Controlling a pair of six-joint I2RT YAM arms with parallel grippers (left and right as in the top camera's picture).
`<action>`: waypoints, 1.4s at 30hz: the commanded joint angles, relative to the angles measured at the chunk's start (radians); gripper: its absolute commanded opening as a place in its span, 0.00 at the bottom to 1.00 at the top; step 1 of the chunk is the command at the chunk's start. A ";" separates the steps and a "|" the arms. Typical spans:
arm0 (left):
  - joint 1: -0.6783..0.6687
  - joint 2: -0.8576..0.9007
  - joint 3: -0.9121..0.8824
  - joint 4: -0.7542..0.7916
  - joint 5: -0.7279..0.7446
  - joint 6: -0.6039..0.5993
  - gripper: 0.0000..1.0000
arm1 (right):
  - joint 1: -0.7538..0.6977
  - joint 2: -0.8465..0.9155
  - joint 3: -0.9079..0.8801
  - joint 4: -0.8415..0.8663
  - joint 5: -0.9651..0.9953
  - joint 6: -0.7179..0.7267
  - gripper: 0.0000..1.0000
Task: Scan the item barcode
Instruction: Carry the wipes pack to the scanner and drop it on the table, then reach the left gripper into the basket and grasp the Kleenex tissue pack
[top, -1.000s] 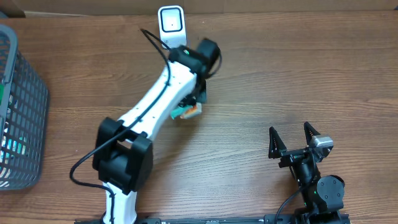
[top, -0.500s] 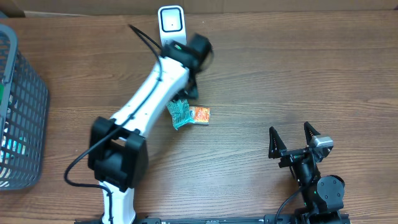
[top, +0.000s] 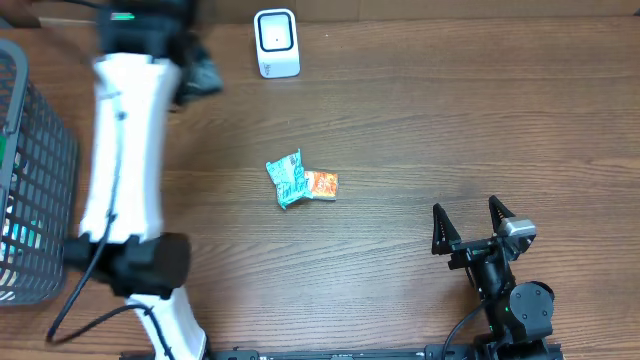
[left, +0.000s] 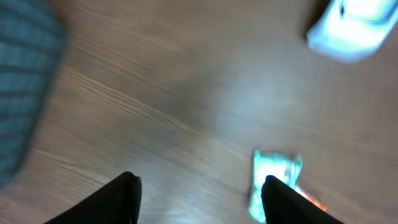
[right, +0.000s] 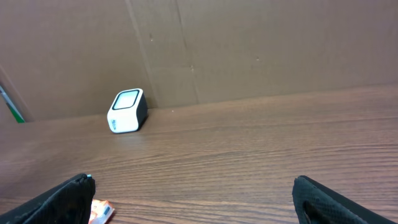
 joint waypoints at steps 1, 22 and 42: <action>0.183 -0.111 0.126 -0.039 0.006 0.007 0.79 | -0.001 -0.007 -0.011 0.003 0.006 -0.004 1.00; 0.982 -0.143 -0.335 0.195 0.166 -0.093 0.97 | -0.001 -0.007 -0.011 0.003 0.006 -0.004 1.00; 0.968 -0.046 -0.790 0.627 0.109 -0.098 0.96 | -0.001 -0.007 -0.011 0.003 0.006 -0.004 1.00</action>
